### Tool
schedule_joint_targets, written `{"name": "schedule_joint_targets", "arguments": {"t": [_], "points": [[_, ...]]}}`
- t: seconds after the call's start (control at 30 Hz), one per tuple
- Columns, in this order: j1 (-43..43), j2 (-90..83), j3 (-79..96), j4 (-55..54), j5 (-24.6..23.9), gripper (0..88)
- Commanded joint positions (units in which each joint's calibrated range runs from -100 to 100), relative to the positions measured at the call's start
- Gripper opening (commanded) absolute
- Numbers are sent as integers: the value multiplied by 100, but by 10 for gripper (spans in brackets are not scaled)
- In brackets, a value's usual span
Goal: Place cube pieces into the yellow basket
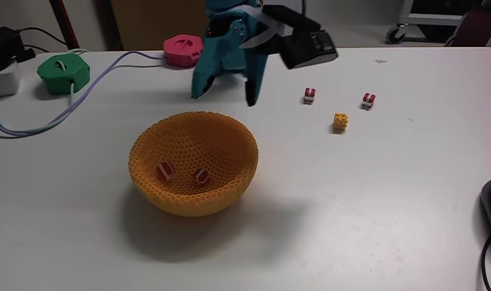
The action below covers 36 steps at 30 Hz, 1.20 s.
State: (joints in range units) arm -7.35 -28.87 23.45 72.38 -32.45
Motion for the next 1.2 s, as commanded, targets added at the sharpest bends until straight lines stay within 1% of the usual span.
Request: {"name": "schedule_joint_targets", "arguments": {"t": [0.0,0.07,0.13,0.23,0.33,0.43,0.63,0.73,0.83,0.97,1.17], "points": [[-1716,-1005,472,-44,-1368,557],[-2760,-1336,953,-209,-2071,545],[-3627,-1516,1464,-548,-2564,539],[-4745,-1355,1868,-652,-3311,517],[-5602,-1052,2349,-800,-3961,495],[-6022,-531,2542,-817,-4337,472],[-5798,236,2436,-696,-4405,412],[-5500,406,2475,-618,-4308,371],[-5136,454,2523,-418,-4112,343],[-4801,444,2590,-383,-3922,339],[-4782,444,2792,-487,-3937,330]]}}
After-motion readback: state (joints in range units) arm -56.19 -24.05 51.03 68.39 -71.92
